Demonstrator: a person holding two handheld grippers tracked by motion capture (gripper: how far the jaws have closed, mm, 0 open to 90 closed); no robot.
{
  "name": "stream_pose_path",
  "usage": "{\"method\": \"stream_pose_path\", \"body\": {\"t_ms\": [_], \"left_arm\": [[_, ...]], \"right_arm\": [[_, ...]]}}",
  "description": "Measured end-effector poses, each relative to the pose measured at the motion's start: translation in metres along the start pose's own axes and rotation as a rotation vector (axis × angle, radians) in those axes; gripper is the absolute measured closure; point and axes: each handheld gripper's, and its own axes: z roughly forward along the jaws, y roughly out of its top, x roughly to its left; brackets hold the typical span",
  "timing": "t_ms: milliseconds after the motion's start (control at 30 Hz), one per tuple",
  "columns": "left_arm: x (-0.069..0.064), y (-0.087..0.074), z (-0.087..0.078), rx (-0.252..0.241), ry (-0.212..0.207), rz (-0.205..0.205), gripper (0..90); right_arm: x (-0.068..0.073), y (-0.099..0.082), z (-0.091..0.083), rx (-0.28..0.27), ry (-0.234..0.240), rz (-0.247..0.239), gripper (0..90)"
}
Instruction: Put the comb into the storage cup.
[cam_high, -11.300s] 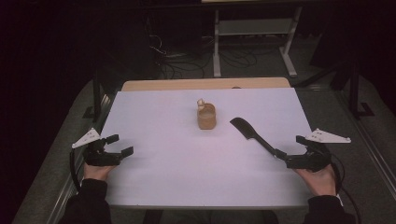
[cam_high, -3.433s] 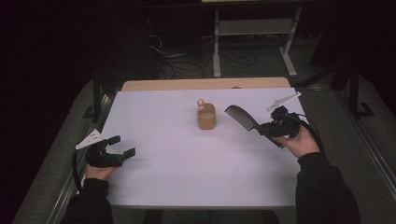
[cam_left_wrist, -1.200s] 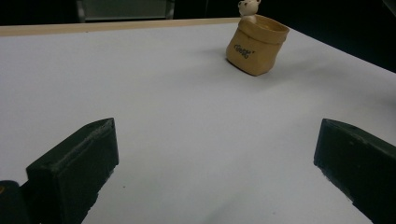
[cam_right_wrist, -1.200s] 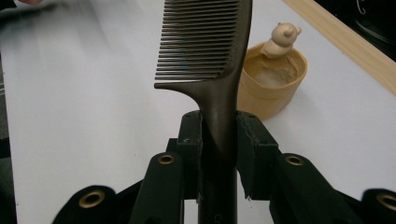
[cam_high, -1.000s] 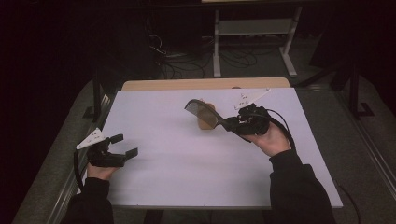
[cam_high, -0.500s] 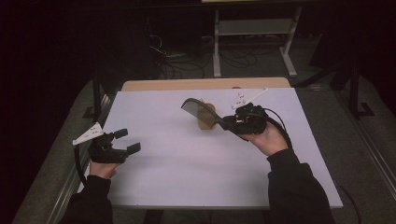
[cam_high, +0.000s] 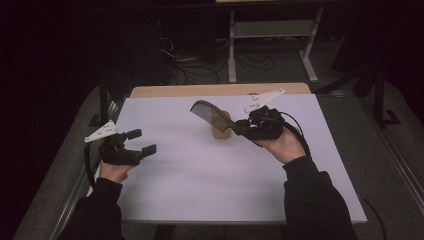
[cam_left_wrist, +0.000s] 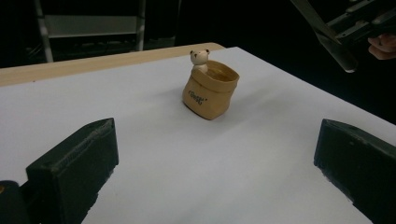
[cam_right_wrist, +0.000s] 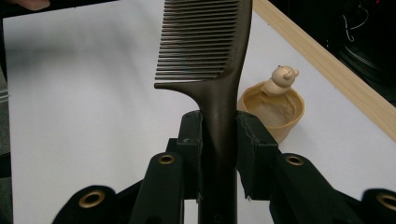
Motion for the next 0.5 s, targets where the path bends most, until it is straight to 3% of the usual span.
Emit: {"method": "stream_pose_path", "body": {"t_ms": [200, 500], "left_arm": [[-0.009, 0.012, 0.013, 0.03, -0.021, 0.01, 0.0], [-0.017, 0.019, 0.029, 0.009, -0.085, -0.003, 0.0]], "right_arm": [[0.001, 0.002, -0.002, -0.004, -0.008, -0.003, 71.3], [0.002, 0.007, -0.002, -0.019, -0.014, -0.011, 71.3]]}}
